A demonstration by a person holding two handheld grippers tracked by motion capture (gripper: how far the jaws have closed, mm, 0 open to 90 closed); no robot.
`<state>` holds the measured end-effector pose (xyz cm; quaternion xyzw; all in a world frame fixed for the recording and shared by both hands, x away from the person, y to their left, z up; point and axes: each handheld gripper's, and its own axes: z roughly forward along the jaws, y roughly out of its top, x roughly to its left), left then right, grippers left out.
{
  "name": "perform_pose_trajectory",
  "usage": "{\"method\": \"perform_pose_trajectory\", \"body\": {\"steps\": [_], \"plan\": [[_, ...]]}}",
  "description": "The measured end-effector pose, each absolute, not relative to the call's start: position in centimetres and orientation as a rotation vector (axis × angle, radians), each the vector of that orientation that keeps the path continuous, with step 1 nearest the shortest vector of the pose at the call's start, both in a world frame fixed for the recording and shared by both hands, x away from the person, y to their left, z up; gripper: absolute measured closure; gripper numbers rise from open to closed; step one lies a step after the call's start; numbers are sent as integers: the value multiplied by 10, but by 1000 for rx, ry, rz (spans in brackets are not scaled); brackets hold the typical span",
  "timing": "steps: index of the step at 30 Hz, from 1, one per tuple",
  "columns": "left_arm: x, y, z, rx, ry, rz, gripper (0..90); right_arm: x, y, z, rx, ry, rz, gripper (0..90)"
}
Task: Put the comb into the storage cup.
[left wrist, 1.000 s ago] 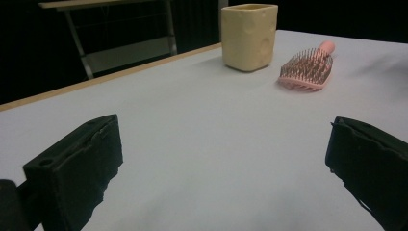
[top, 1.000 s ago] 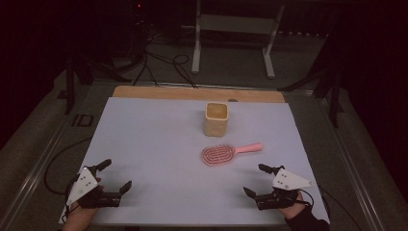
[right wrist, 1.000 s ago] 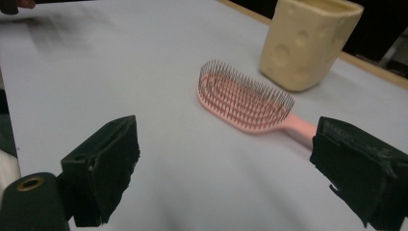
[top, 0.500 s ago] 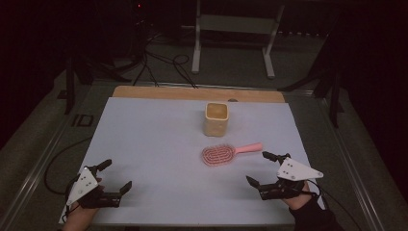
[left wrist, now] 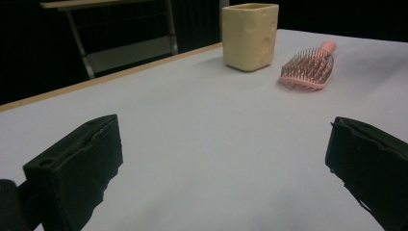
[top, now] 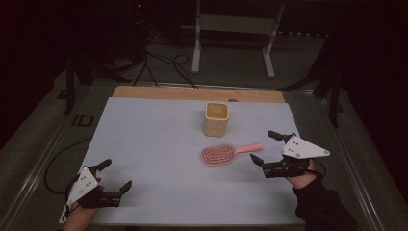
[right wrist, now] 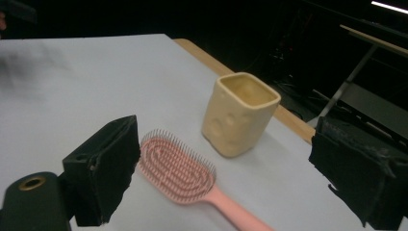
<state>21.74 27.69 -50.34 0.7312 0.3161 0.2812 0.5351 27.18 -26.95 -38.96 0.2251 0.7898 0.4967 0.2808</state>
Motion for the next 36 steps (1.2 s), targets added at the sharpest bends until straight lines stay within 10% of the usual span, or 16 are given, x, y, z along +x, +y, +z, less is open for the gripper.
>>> {"method": "perform_pose_trajectory", "body": {"steps": [36], "plan": [[217,277,-504,1743,751,660,0,362,-270,-419,757,2204,1248,128]]}}
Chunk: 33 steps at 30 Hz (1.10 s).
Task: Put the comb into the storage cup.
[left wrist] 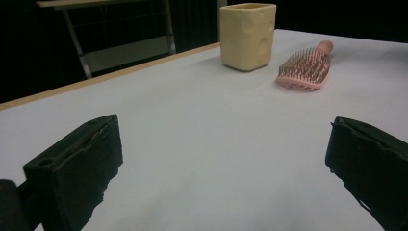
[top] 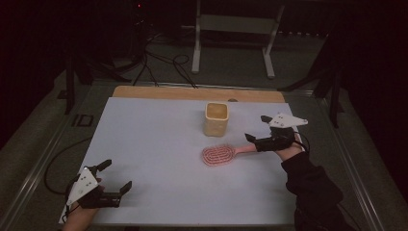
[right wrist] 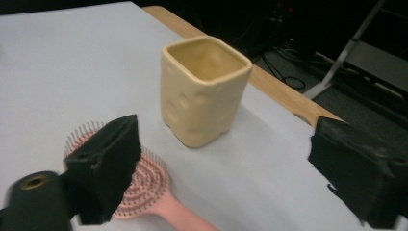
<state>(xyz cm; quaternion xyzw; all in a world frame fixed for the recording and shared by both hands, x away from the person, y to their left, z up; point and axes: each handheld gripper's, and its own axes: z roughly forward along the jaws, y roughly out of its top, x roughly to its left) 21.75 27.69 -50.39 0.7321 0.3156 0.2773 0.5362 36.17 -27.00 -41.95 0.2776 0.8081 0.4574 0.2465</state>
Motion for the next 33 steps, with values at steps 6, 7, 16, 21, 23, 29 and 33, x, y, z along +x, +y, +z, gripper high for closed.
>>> {"method": "perform_pose_trajectory", "body": {"steps": [6,7,16,21,23,29,33], "plan": [[218,277,-504,1742,752,659,0,371,-274,-433,800,2236,1241,134],[217,277,-504,1742,753,658,0,373,-274,-435,808,2242,1236,141],[218,277,-504,1745,749,658,0,382,-273,-457,840,2310,1181,207],[218,277,-504,1742,749,657,0,386,-274,-464,867,2322,1165,254],[218,277,-505,1746,752,657,0,387,-273,-466,872,2331,1150,290],[218,277,-505,1748,749,655,0,391,-271,-473,901,2337,1060,482],[217,277,-504,1747,746,656,0,391,-269,-476,902,2332,983,665]]}}
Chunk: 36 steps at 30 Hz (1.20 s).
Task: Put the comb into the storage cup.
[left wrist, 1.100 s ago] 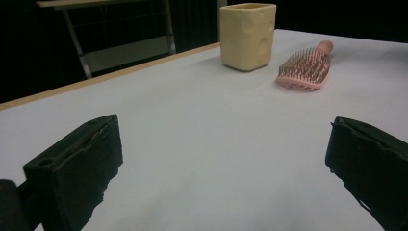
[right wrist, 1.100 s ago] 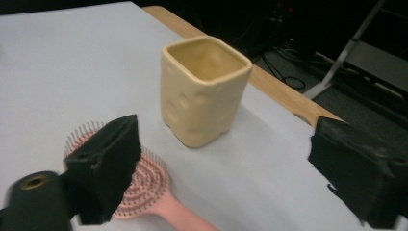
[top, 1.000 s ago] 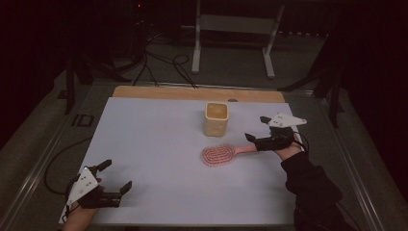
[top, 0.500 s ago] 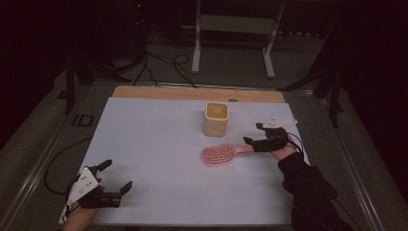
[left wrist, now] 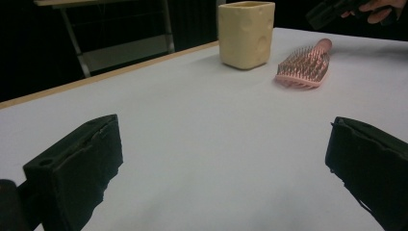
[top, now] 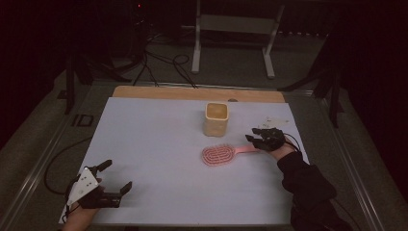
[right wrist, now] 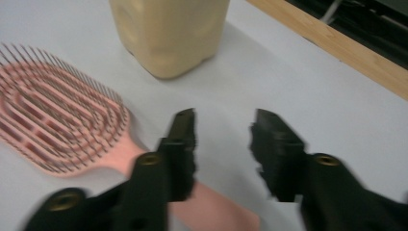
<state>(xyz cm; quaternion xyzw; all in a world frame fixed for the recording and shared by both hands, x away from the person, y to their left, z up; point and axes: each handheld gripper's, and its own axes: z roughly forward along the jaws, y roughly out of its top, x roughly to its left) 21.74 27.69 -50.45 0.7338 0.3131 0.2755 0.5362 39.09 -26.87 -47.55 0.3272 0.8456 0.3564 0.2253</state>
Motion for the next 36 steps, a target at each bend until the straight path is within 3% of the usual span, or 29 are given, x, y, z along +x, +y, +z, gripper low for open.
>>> {"method": "perform_pose_trajectory", "body": {"steps": [4,7,36], "plan": [[217,277,-504,1750,743,659,0,394,-269,-477,914,2354,932,834],[217,277,-505,1748,747,652,0,396,-269,-479,922,2381,882,895],[217,277,-504,1748,744,654,0,400,-265,-494,922,2482,769,900]]}}
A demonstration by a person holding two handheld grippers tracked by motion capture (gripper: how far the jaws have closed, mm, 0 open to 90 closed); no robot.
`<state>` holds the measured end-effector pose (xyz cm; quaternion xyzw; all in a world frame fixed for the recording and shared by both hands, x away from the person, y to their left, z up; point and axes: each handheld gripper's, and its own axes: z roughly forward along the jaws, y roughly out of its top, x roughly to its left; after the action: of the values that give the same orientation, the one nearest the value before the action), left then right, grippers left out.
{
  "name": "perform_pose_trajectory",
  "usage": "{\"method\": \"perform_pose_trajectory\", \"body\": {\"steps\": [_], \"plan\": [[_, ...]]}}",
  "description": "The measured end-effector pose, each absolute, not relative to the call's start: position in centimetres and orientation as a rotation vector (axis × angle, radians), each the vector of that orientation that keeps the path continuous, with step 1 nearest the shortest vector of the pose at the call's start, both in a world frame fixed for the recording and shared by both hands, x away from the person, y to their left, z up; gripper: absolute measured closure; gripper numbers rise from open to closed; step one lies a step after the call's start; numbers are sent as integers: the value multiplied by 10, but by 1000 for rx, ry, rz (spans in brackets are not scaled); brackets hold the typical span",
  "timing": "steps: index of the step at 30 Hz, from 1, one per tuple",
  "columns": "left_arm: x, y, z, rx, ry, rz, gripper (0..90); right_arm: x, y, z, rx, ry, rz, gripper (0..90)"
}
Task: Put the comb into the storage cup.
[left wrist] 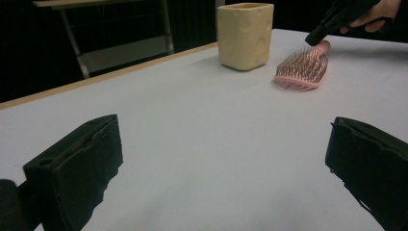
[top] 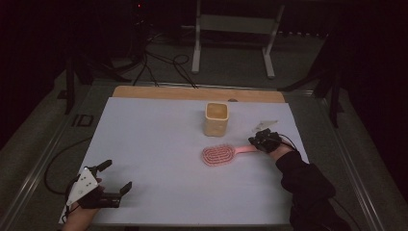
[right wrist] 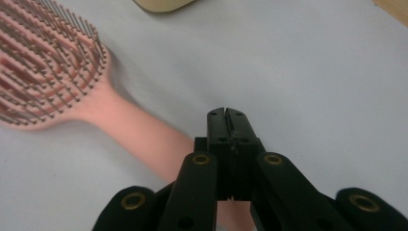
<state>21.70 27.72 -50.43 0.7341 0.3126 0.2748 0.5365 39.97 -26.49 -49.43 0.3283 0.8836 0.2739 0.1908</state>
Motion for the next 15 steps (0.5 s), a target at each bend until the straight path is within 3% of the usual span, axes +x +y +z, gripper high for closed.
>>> {"method": "perform_pose_trajectory", "body": {"steps": [15], "plan": [[217,277,-504,1743,743,656,0,399,-265,-489,884,2516,723,900]]}}
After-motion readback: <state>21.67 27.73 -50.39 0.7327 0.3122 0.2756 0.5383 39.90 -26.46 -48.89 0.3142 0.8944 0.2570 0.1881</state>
